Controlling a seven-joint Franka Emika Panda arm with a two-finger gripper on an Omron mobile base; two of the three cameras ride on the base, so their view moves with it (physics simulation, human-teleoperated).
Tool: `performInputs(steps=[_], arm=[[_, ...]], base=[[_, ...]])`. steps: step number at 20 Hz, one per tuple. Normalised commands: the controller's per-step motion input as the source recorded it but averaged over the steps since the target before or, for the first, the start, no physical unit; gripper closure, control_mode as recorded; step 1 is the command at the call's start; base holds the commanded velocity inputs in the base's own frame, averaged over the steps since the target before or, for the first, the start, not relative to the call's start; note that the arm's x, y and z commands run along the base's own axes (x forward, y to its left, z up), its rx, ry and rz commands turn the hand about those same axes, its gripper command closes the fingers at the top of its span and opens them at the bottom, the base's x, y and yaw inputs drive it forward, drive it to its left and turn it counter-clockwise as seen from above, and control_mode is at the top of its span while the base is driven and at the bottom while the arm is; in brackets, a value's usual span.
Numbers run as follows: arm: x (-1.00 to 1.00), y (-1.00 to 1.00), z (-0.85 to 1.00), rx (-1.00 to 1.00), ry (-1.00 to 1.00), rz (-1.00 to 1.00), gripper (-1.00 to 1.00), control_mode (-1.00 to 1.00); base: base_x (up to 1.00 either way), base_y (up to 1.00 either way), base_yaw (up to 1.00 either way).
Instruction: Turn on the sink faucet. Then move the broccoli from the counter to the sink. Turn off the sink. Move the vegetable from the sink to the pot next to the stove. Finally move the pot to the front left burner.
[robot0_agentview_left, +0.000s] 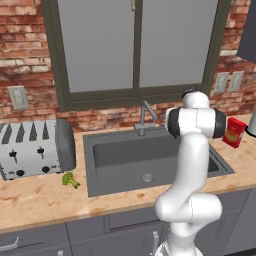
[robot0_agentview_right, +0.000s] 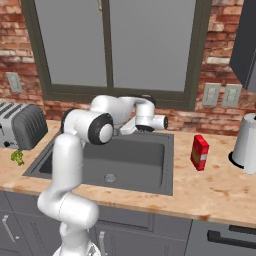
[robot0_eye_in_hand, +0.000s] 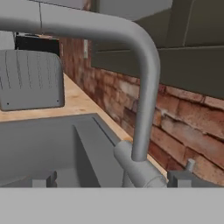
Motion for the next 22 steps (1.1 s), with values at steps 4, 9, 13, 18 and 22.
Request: performInputs(steps=[4, 9, 13, 18, 22], arm=[[0.23, 0.0, -0.18, 0.03, 0.0, 0.0, -1.0, -1.0], [0.26, 0.0, -0.17, 0.03, 0.0, 0.0, -1.0, -1.0], [0.27, 0.0, -0.11, 0.03, 0.01, 0.0, -1.0, -1.0], [0.28, 0.0, -0.07, 0.03, 0.02, 0.0, -1.0, -1.0], [0.29, 0.0, -0.06, 0.03, 0.02, 0.0, -1.0, -1.0]], base=[[0.0, 0.0, 0.0], [0.0, 0.0, 0.0], [0.0, 0.0, 0.0], [0.0, 0.0, 0.0], [0.0, 0.0, 0.0]])
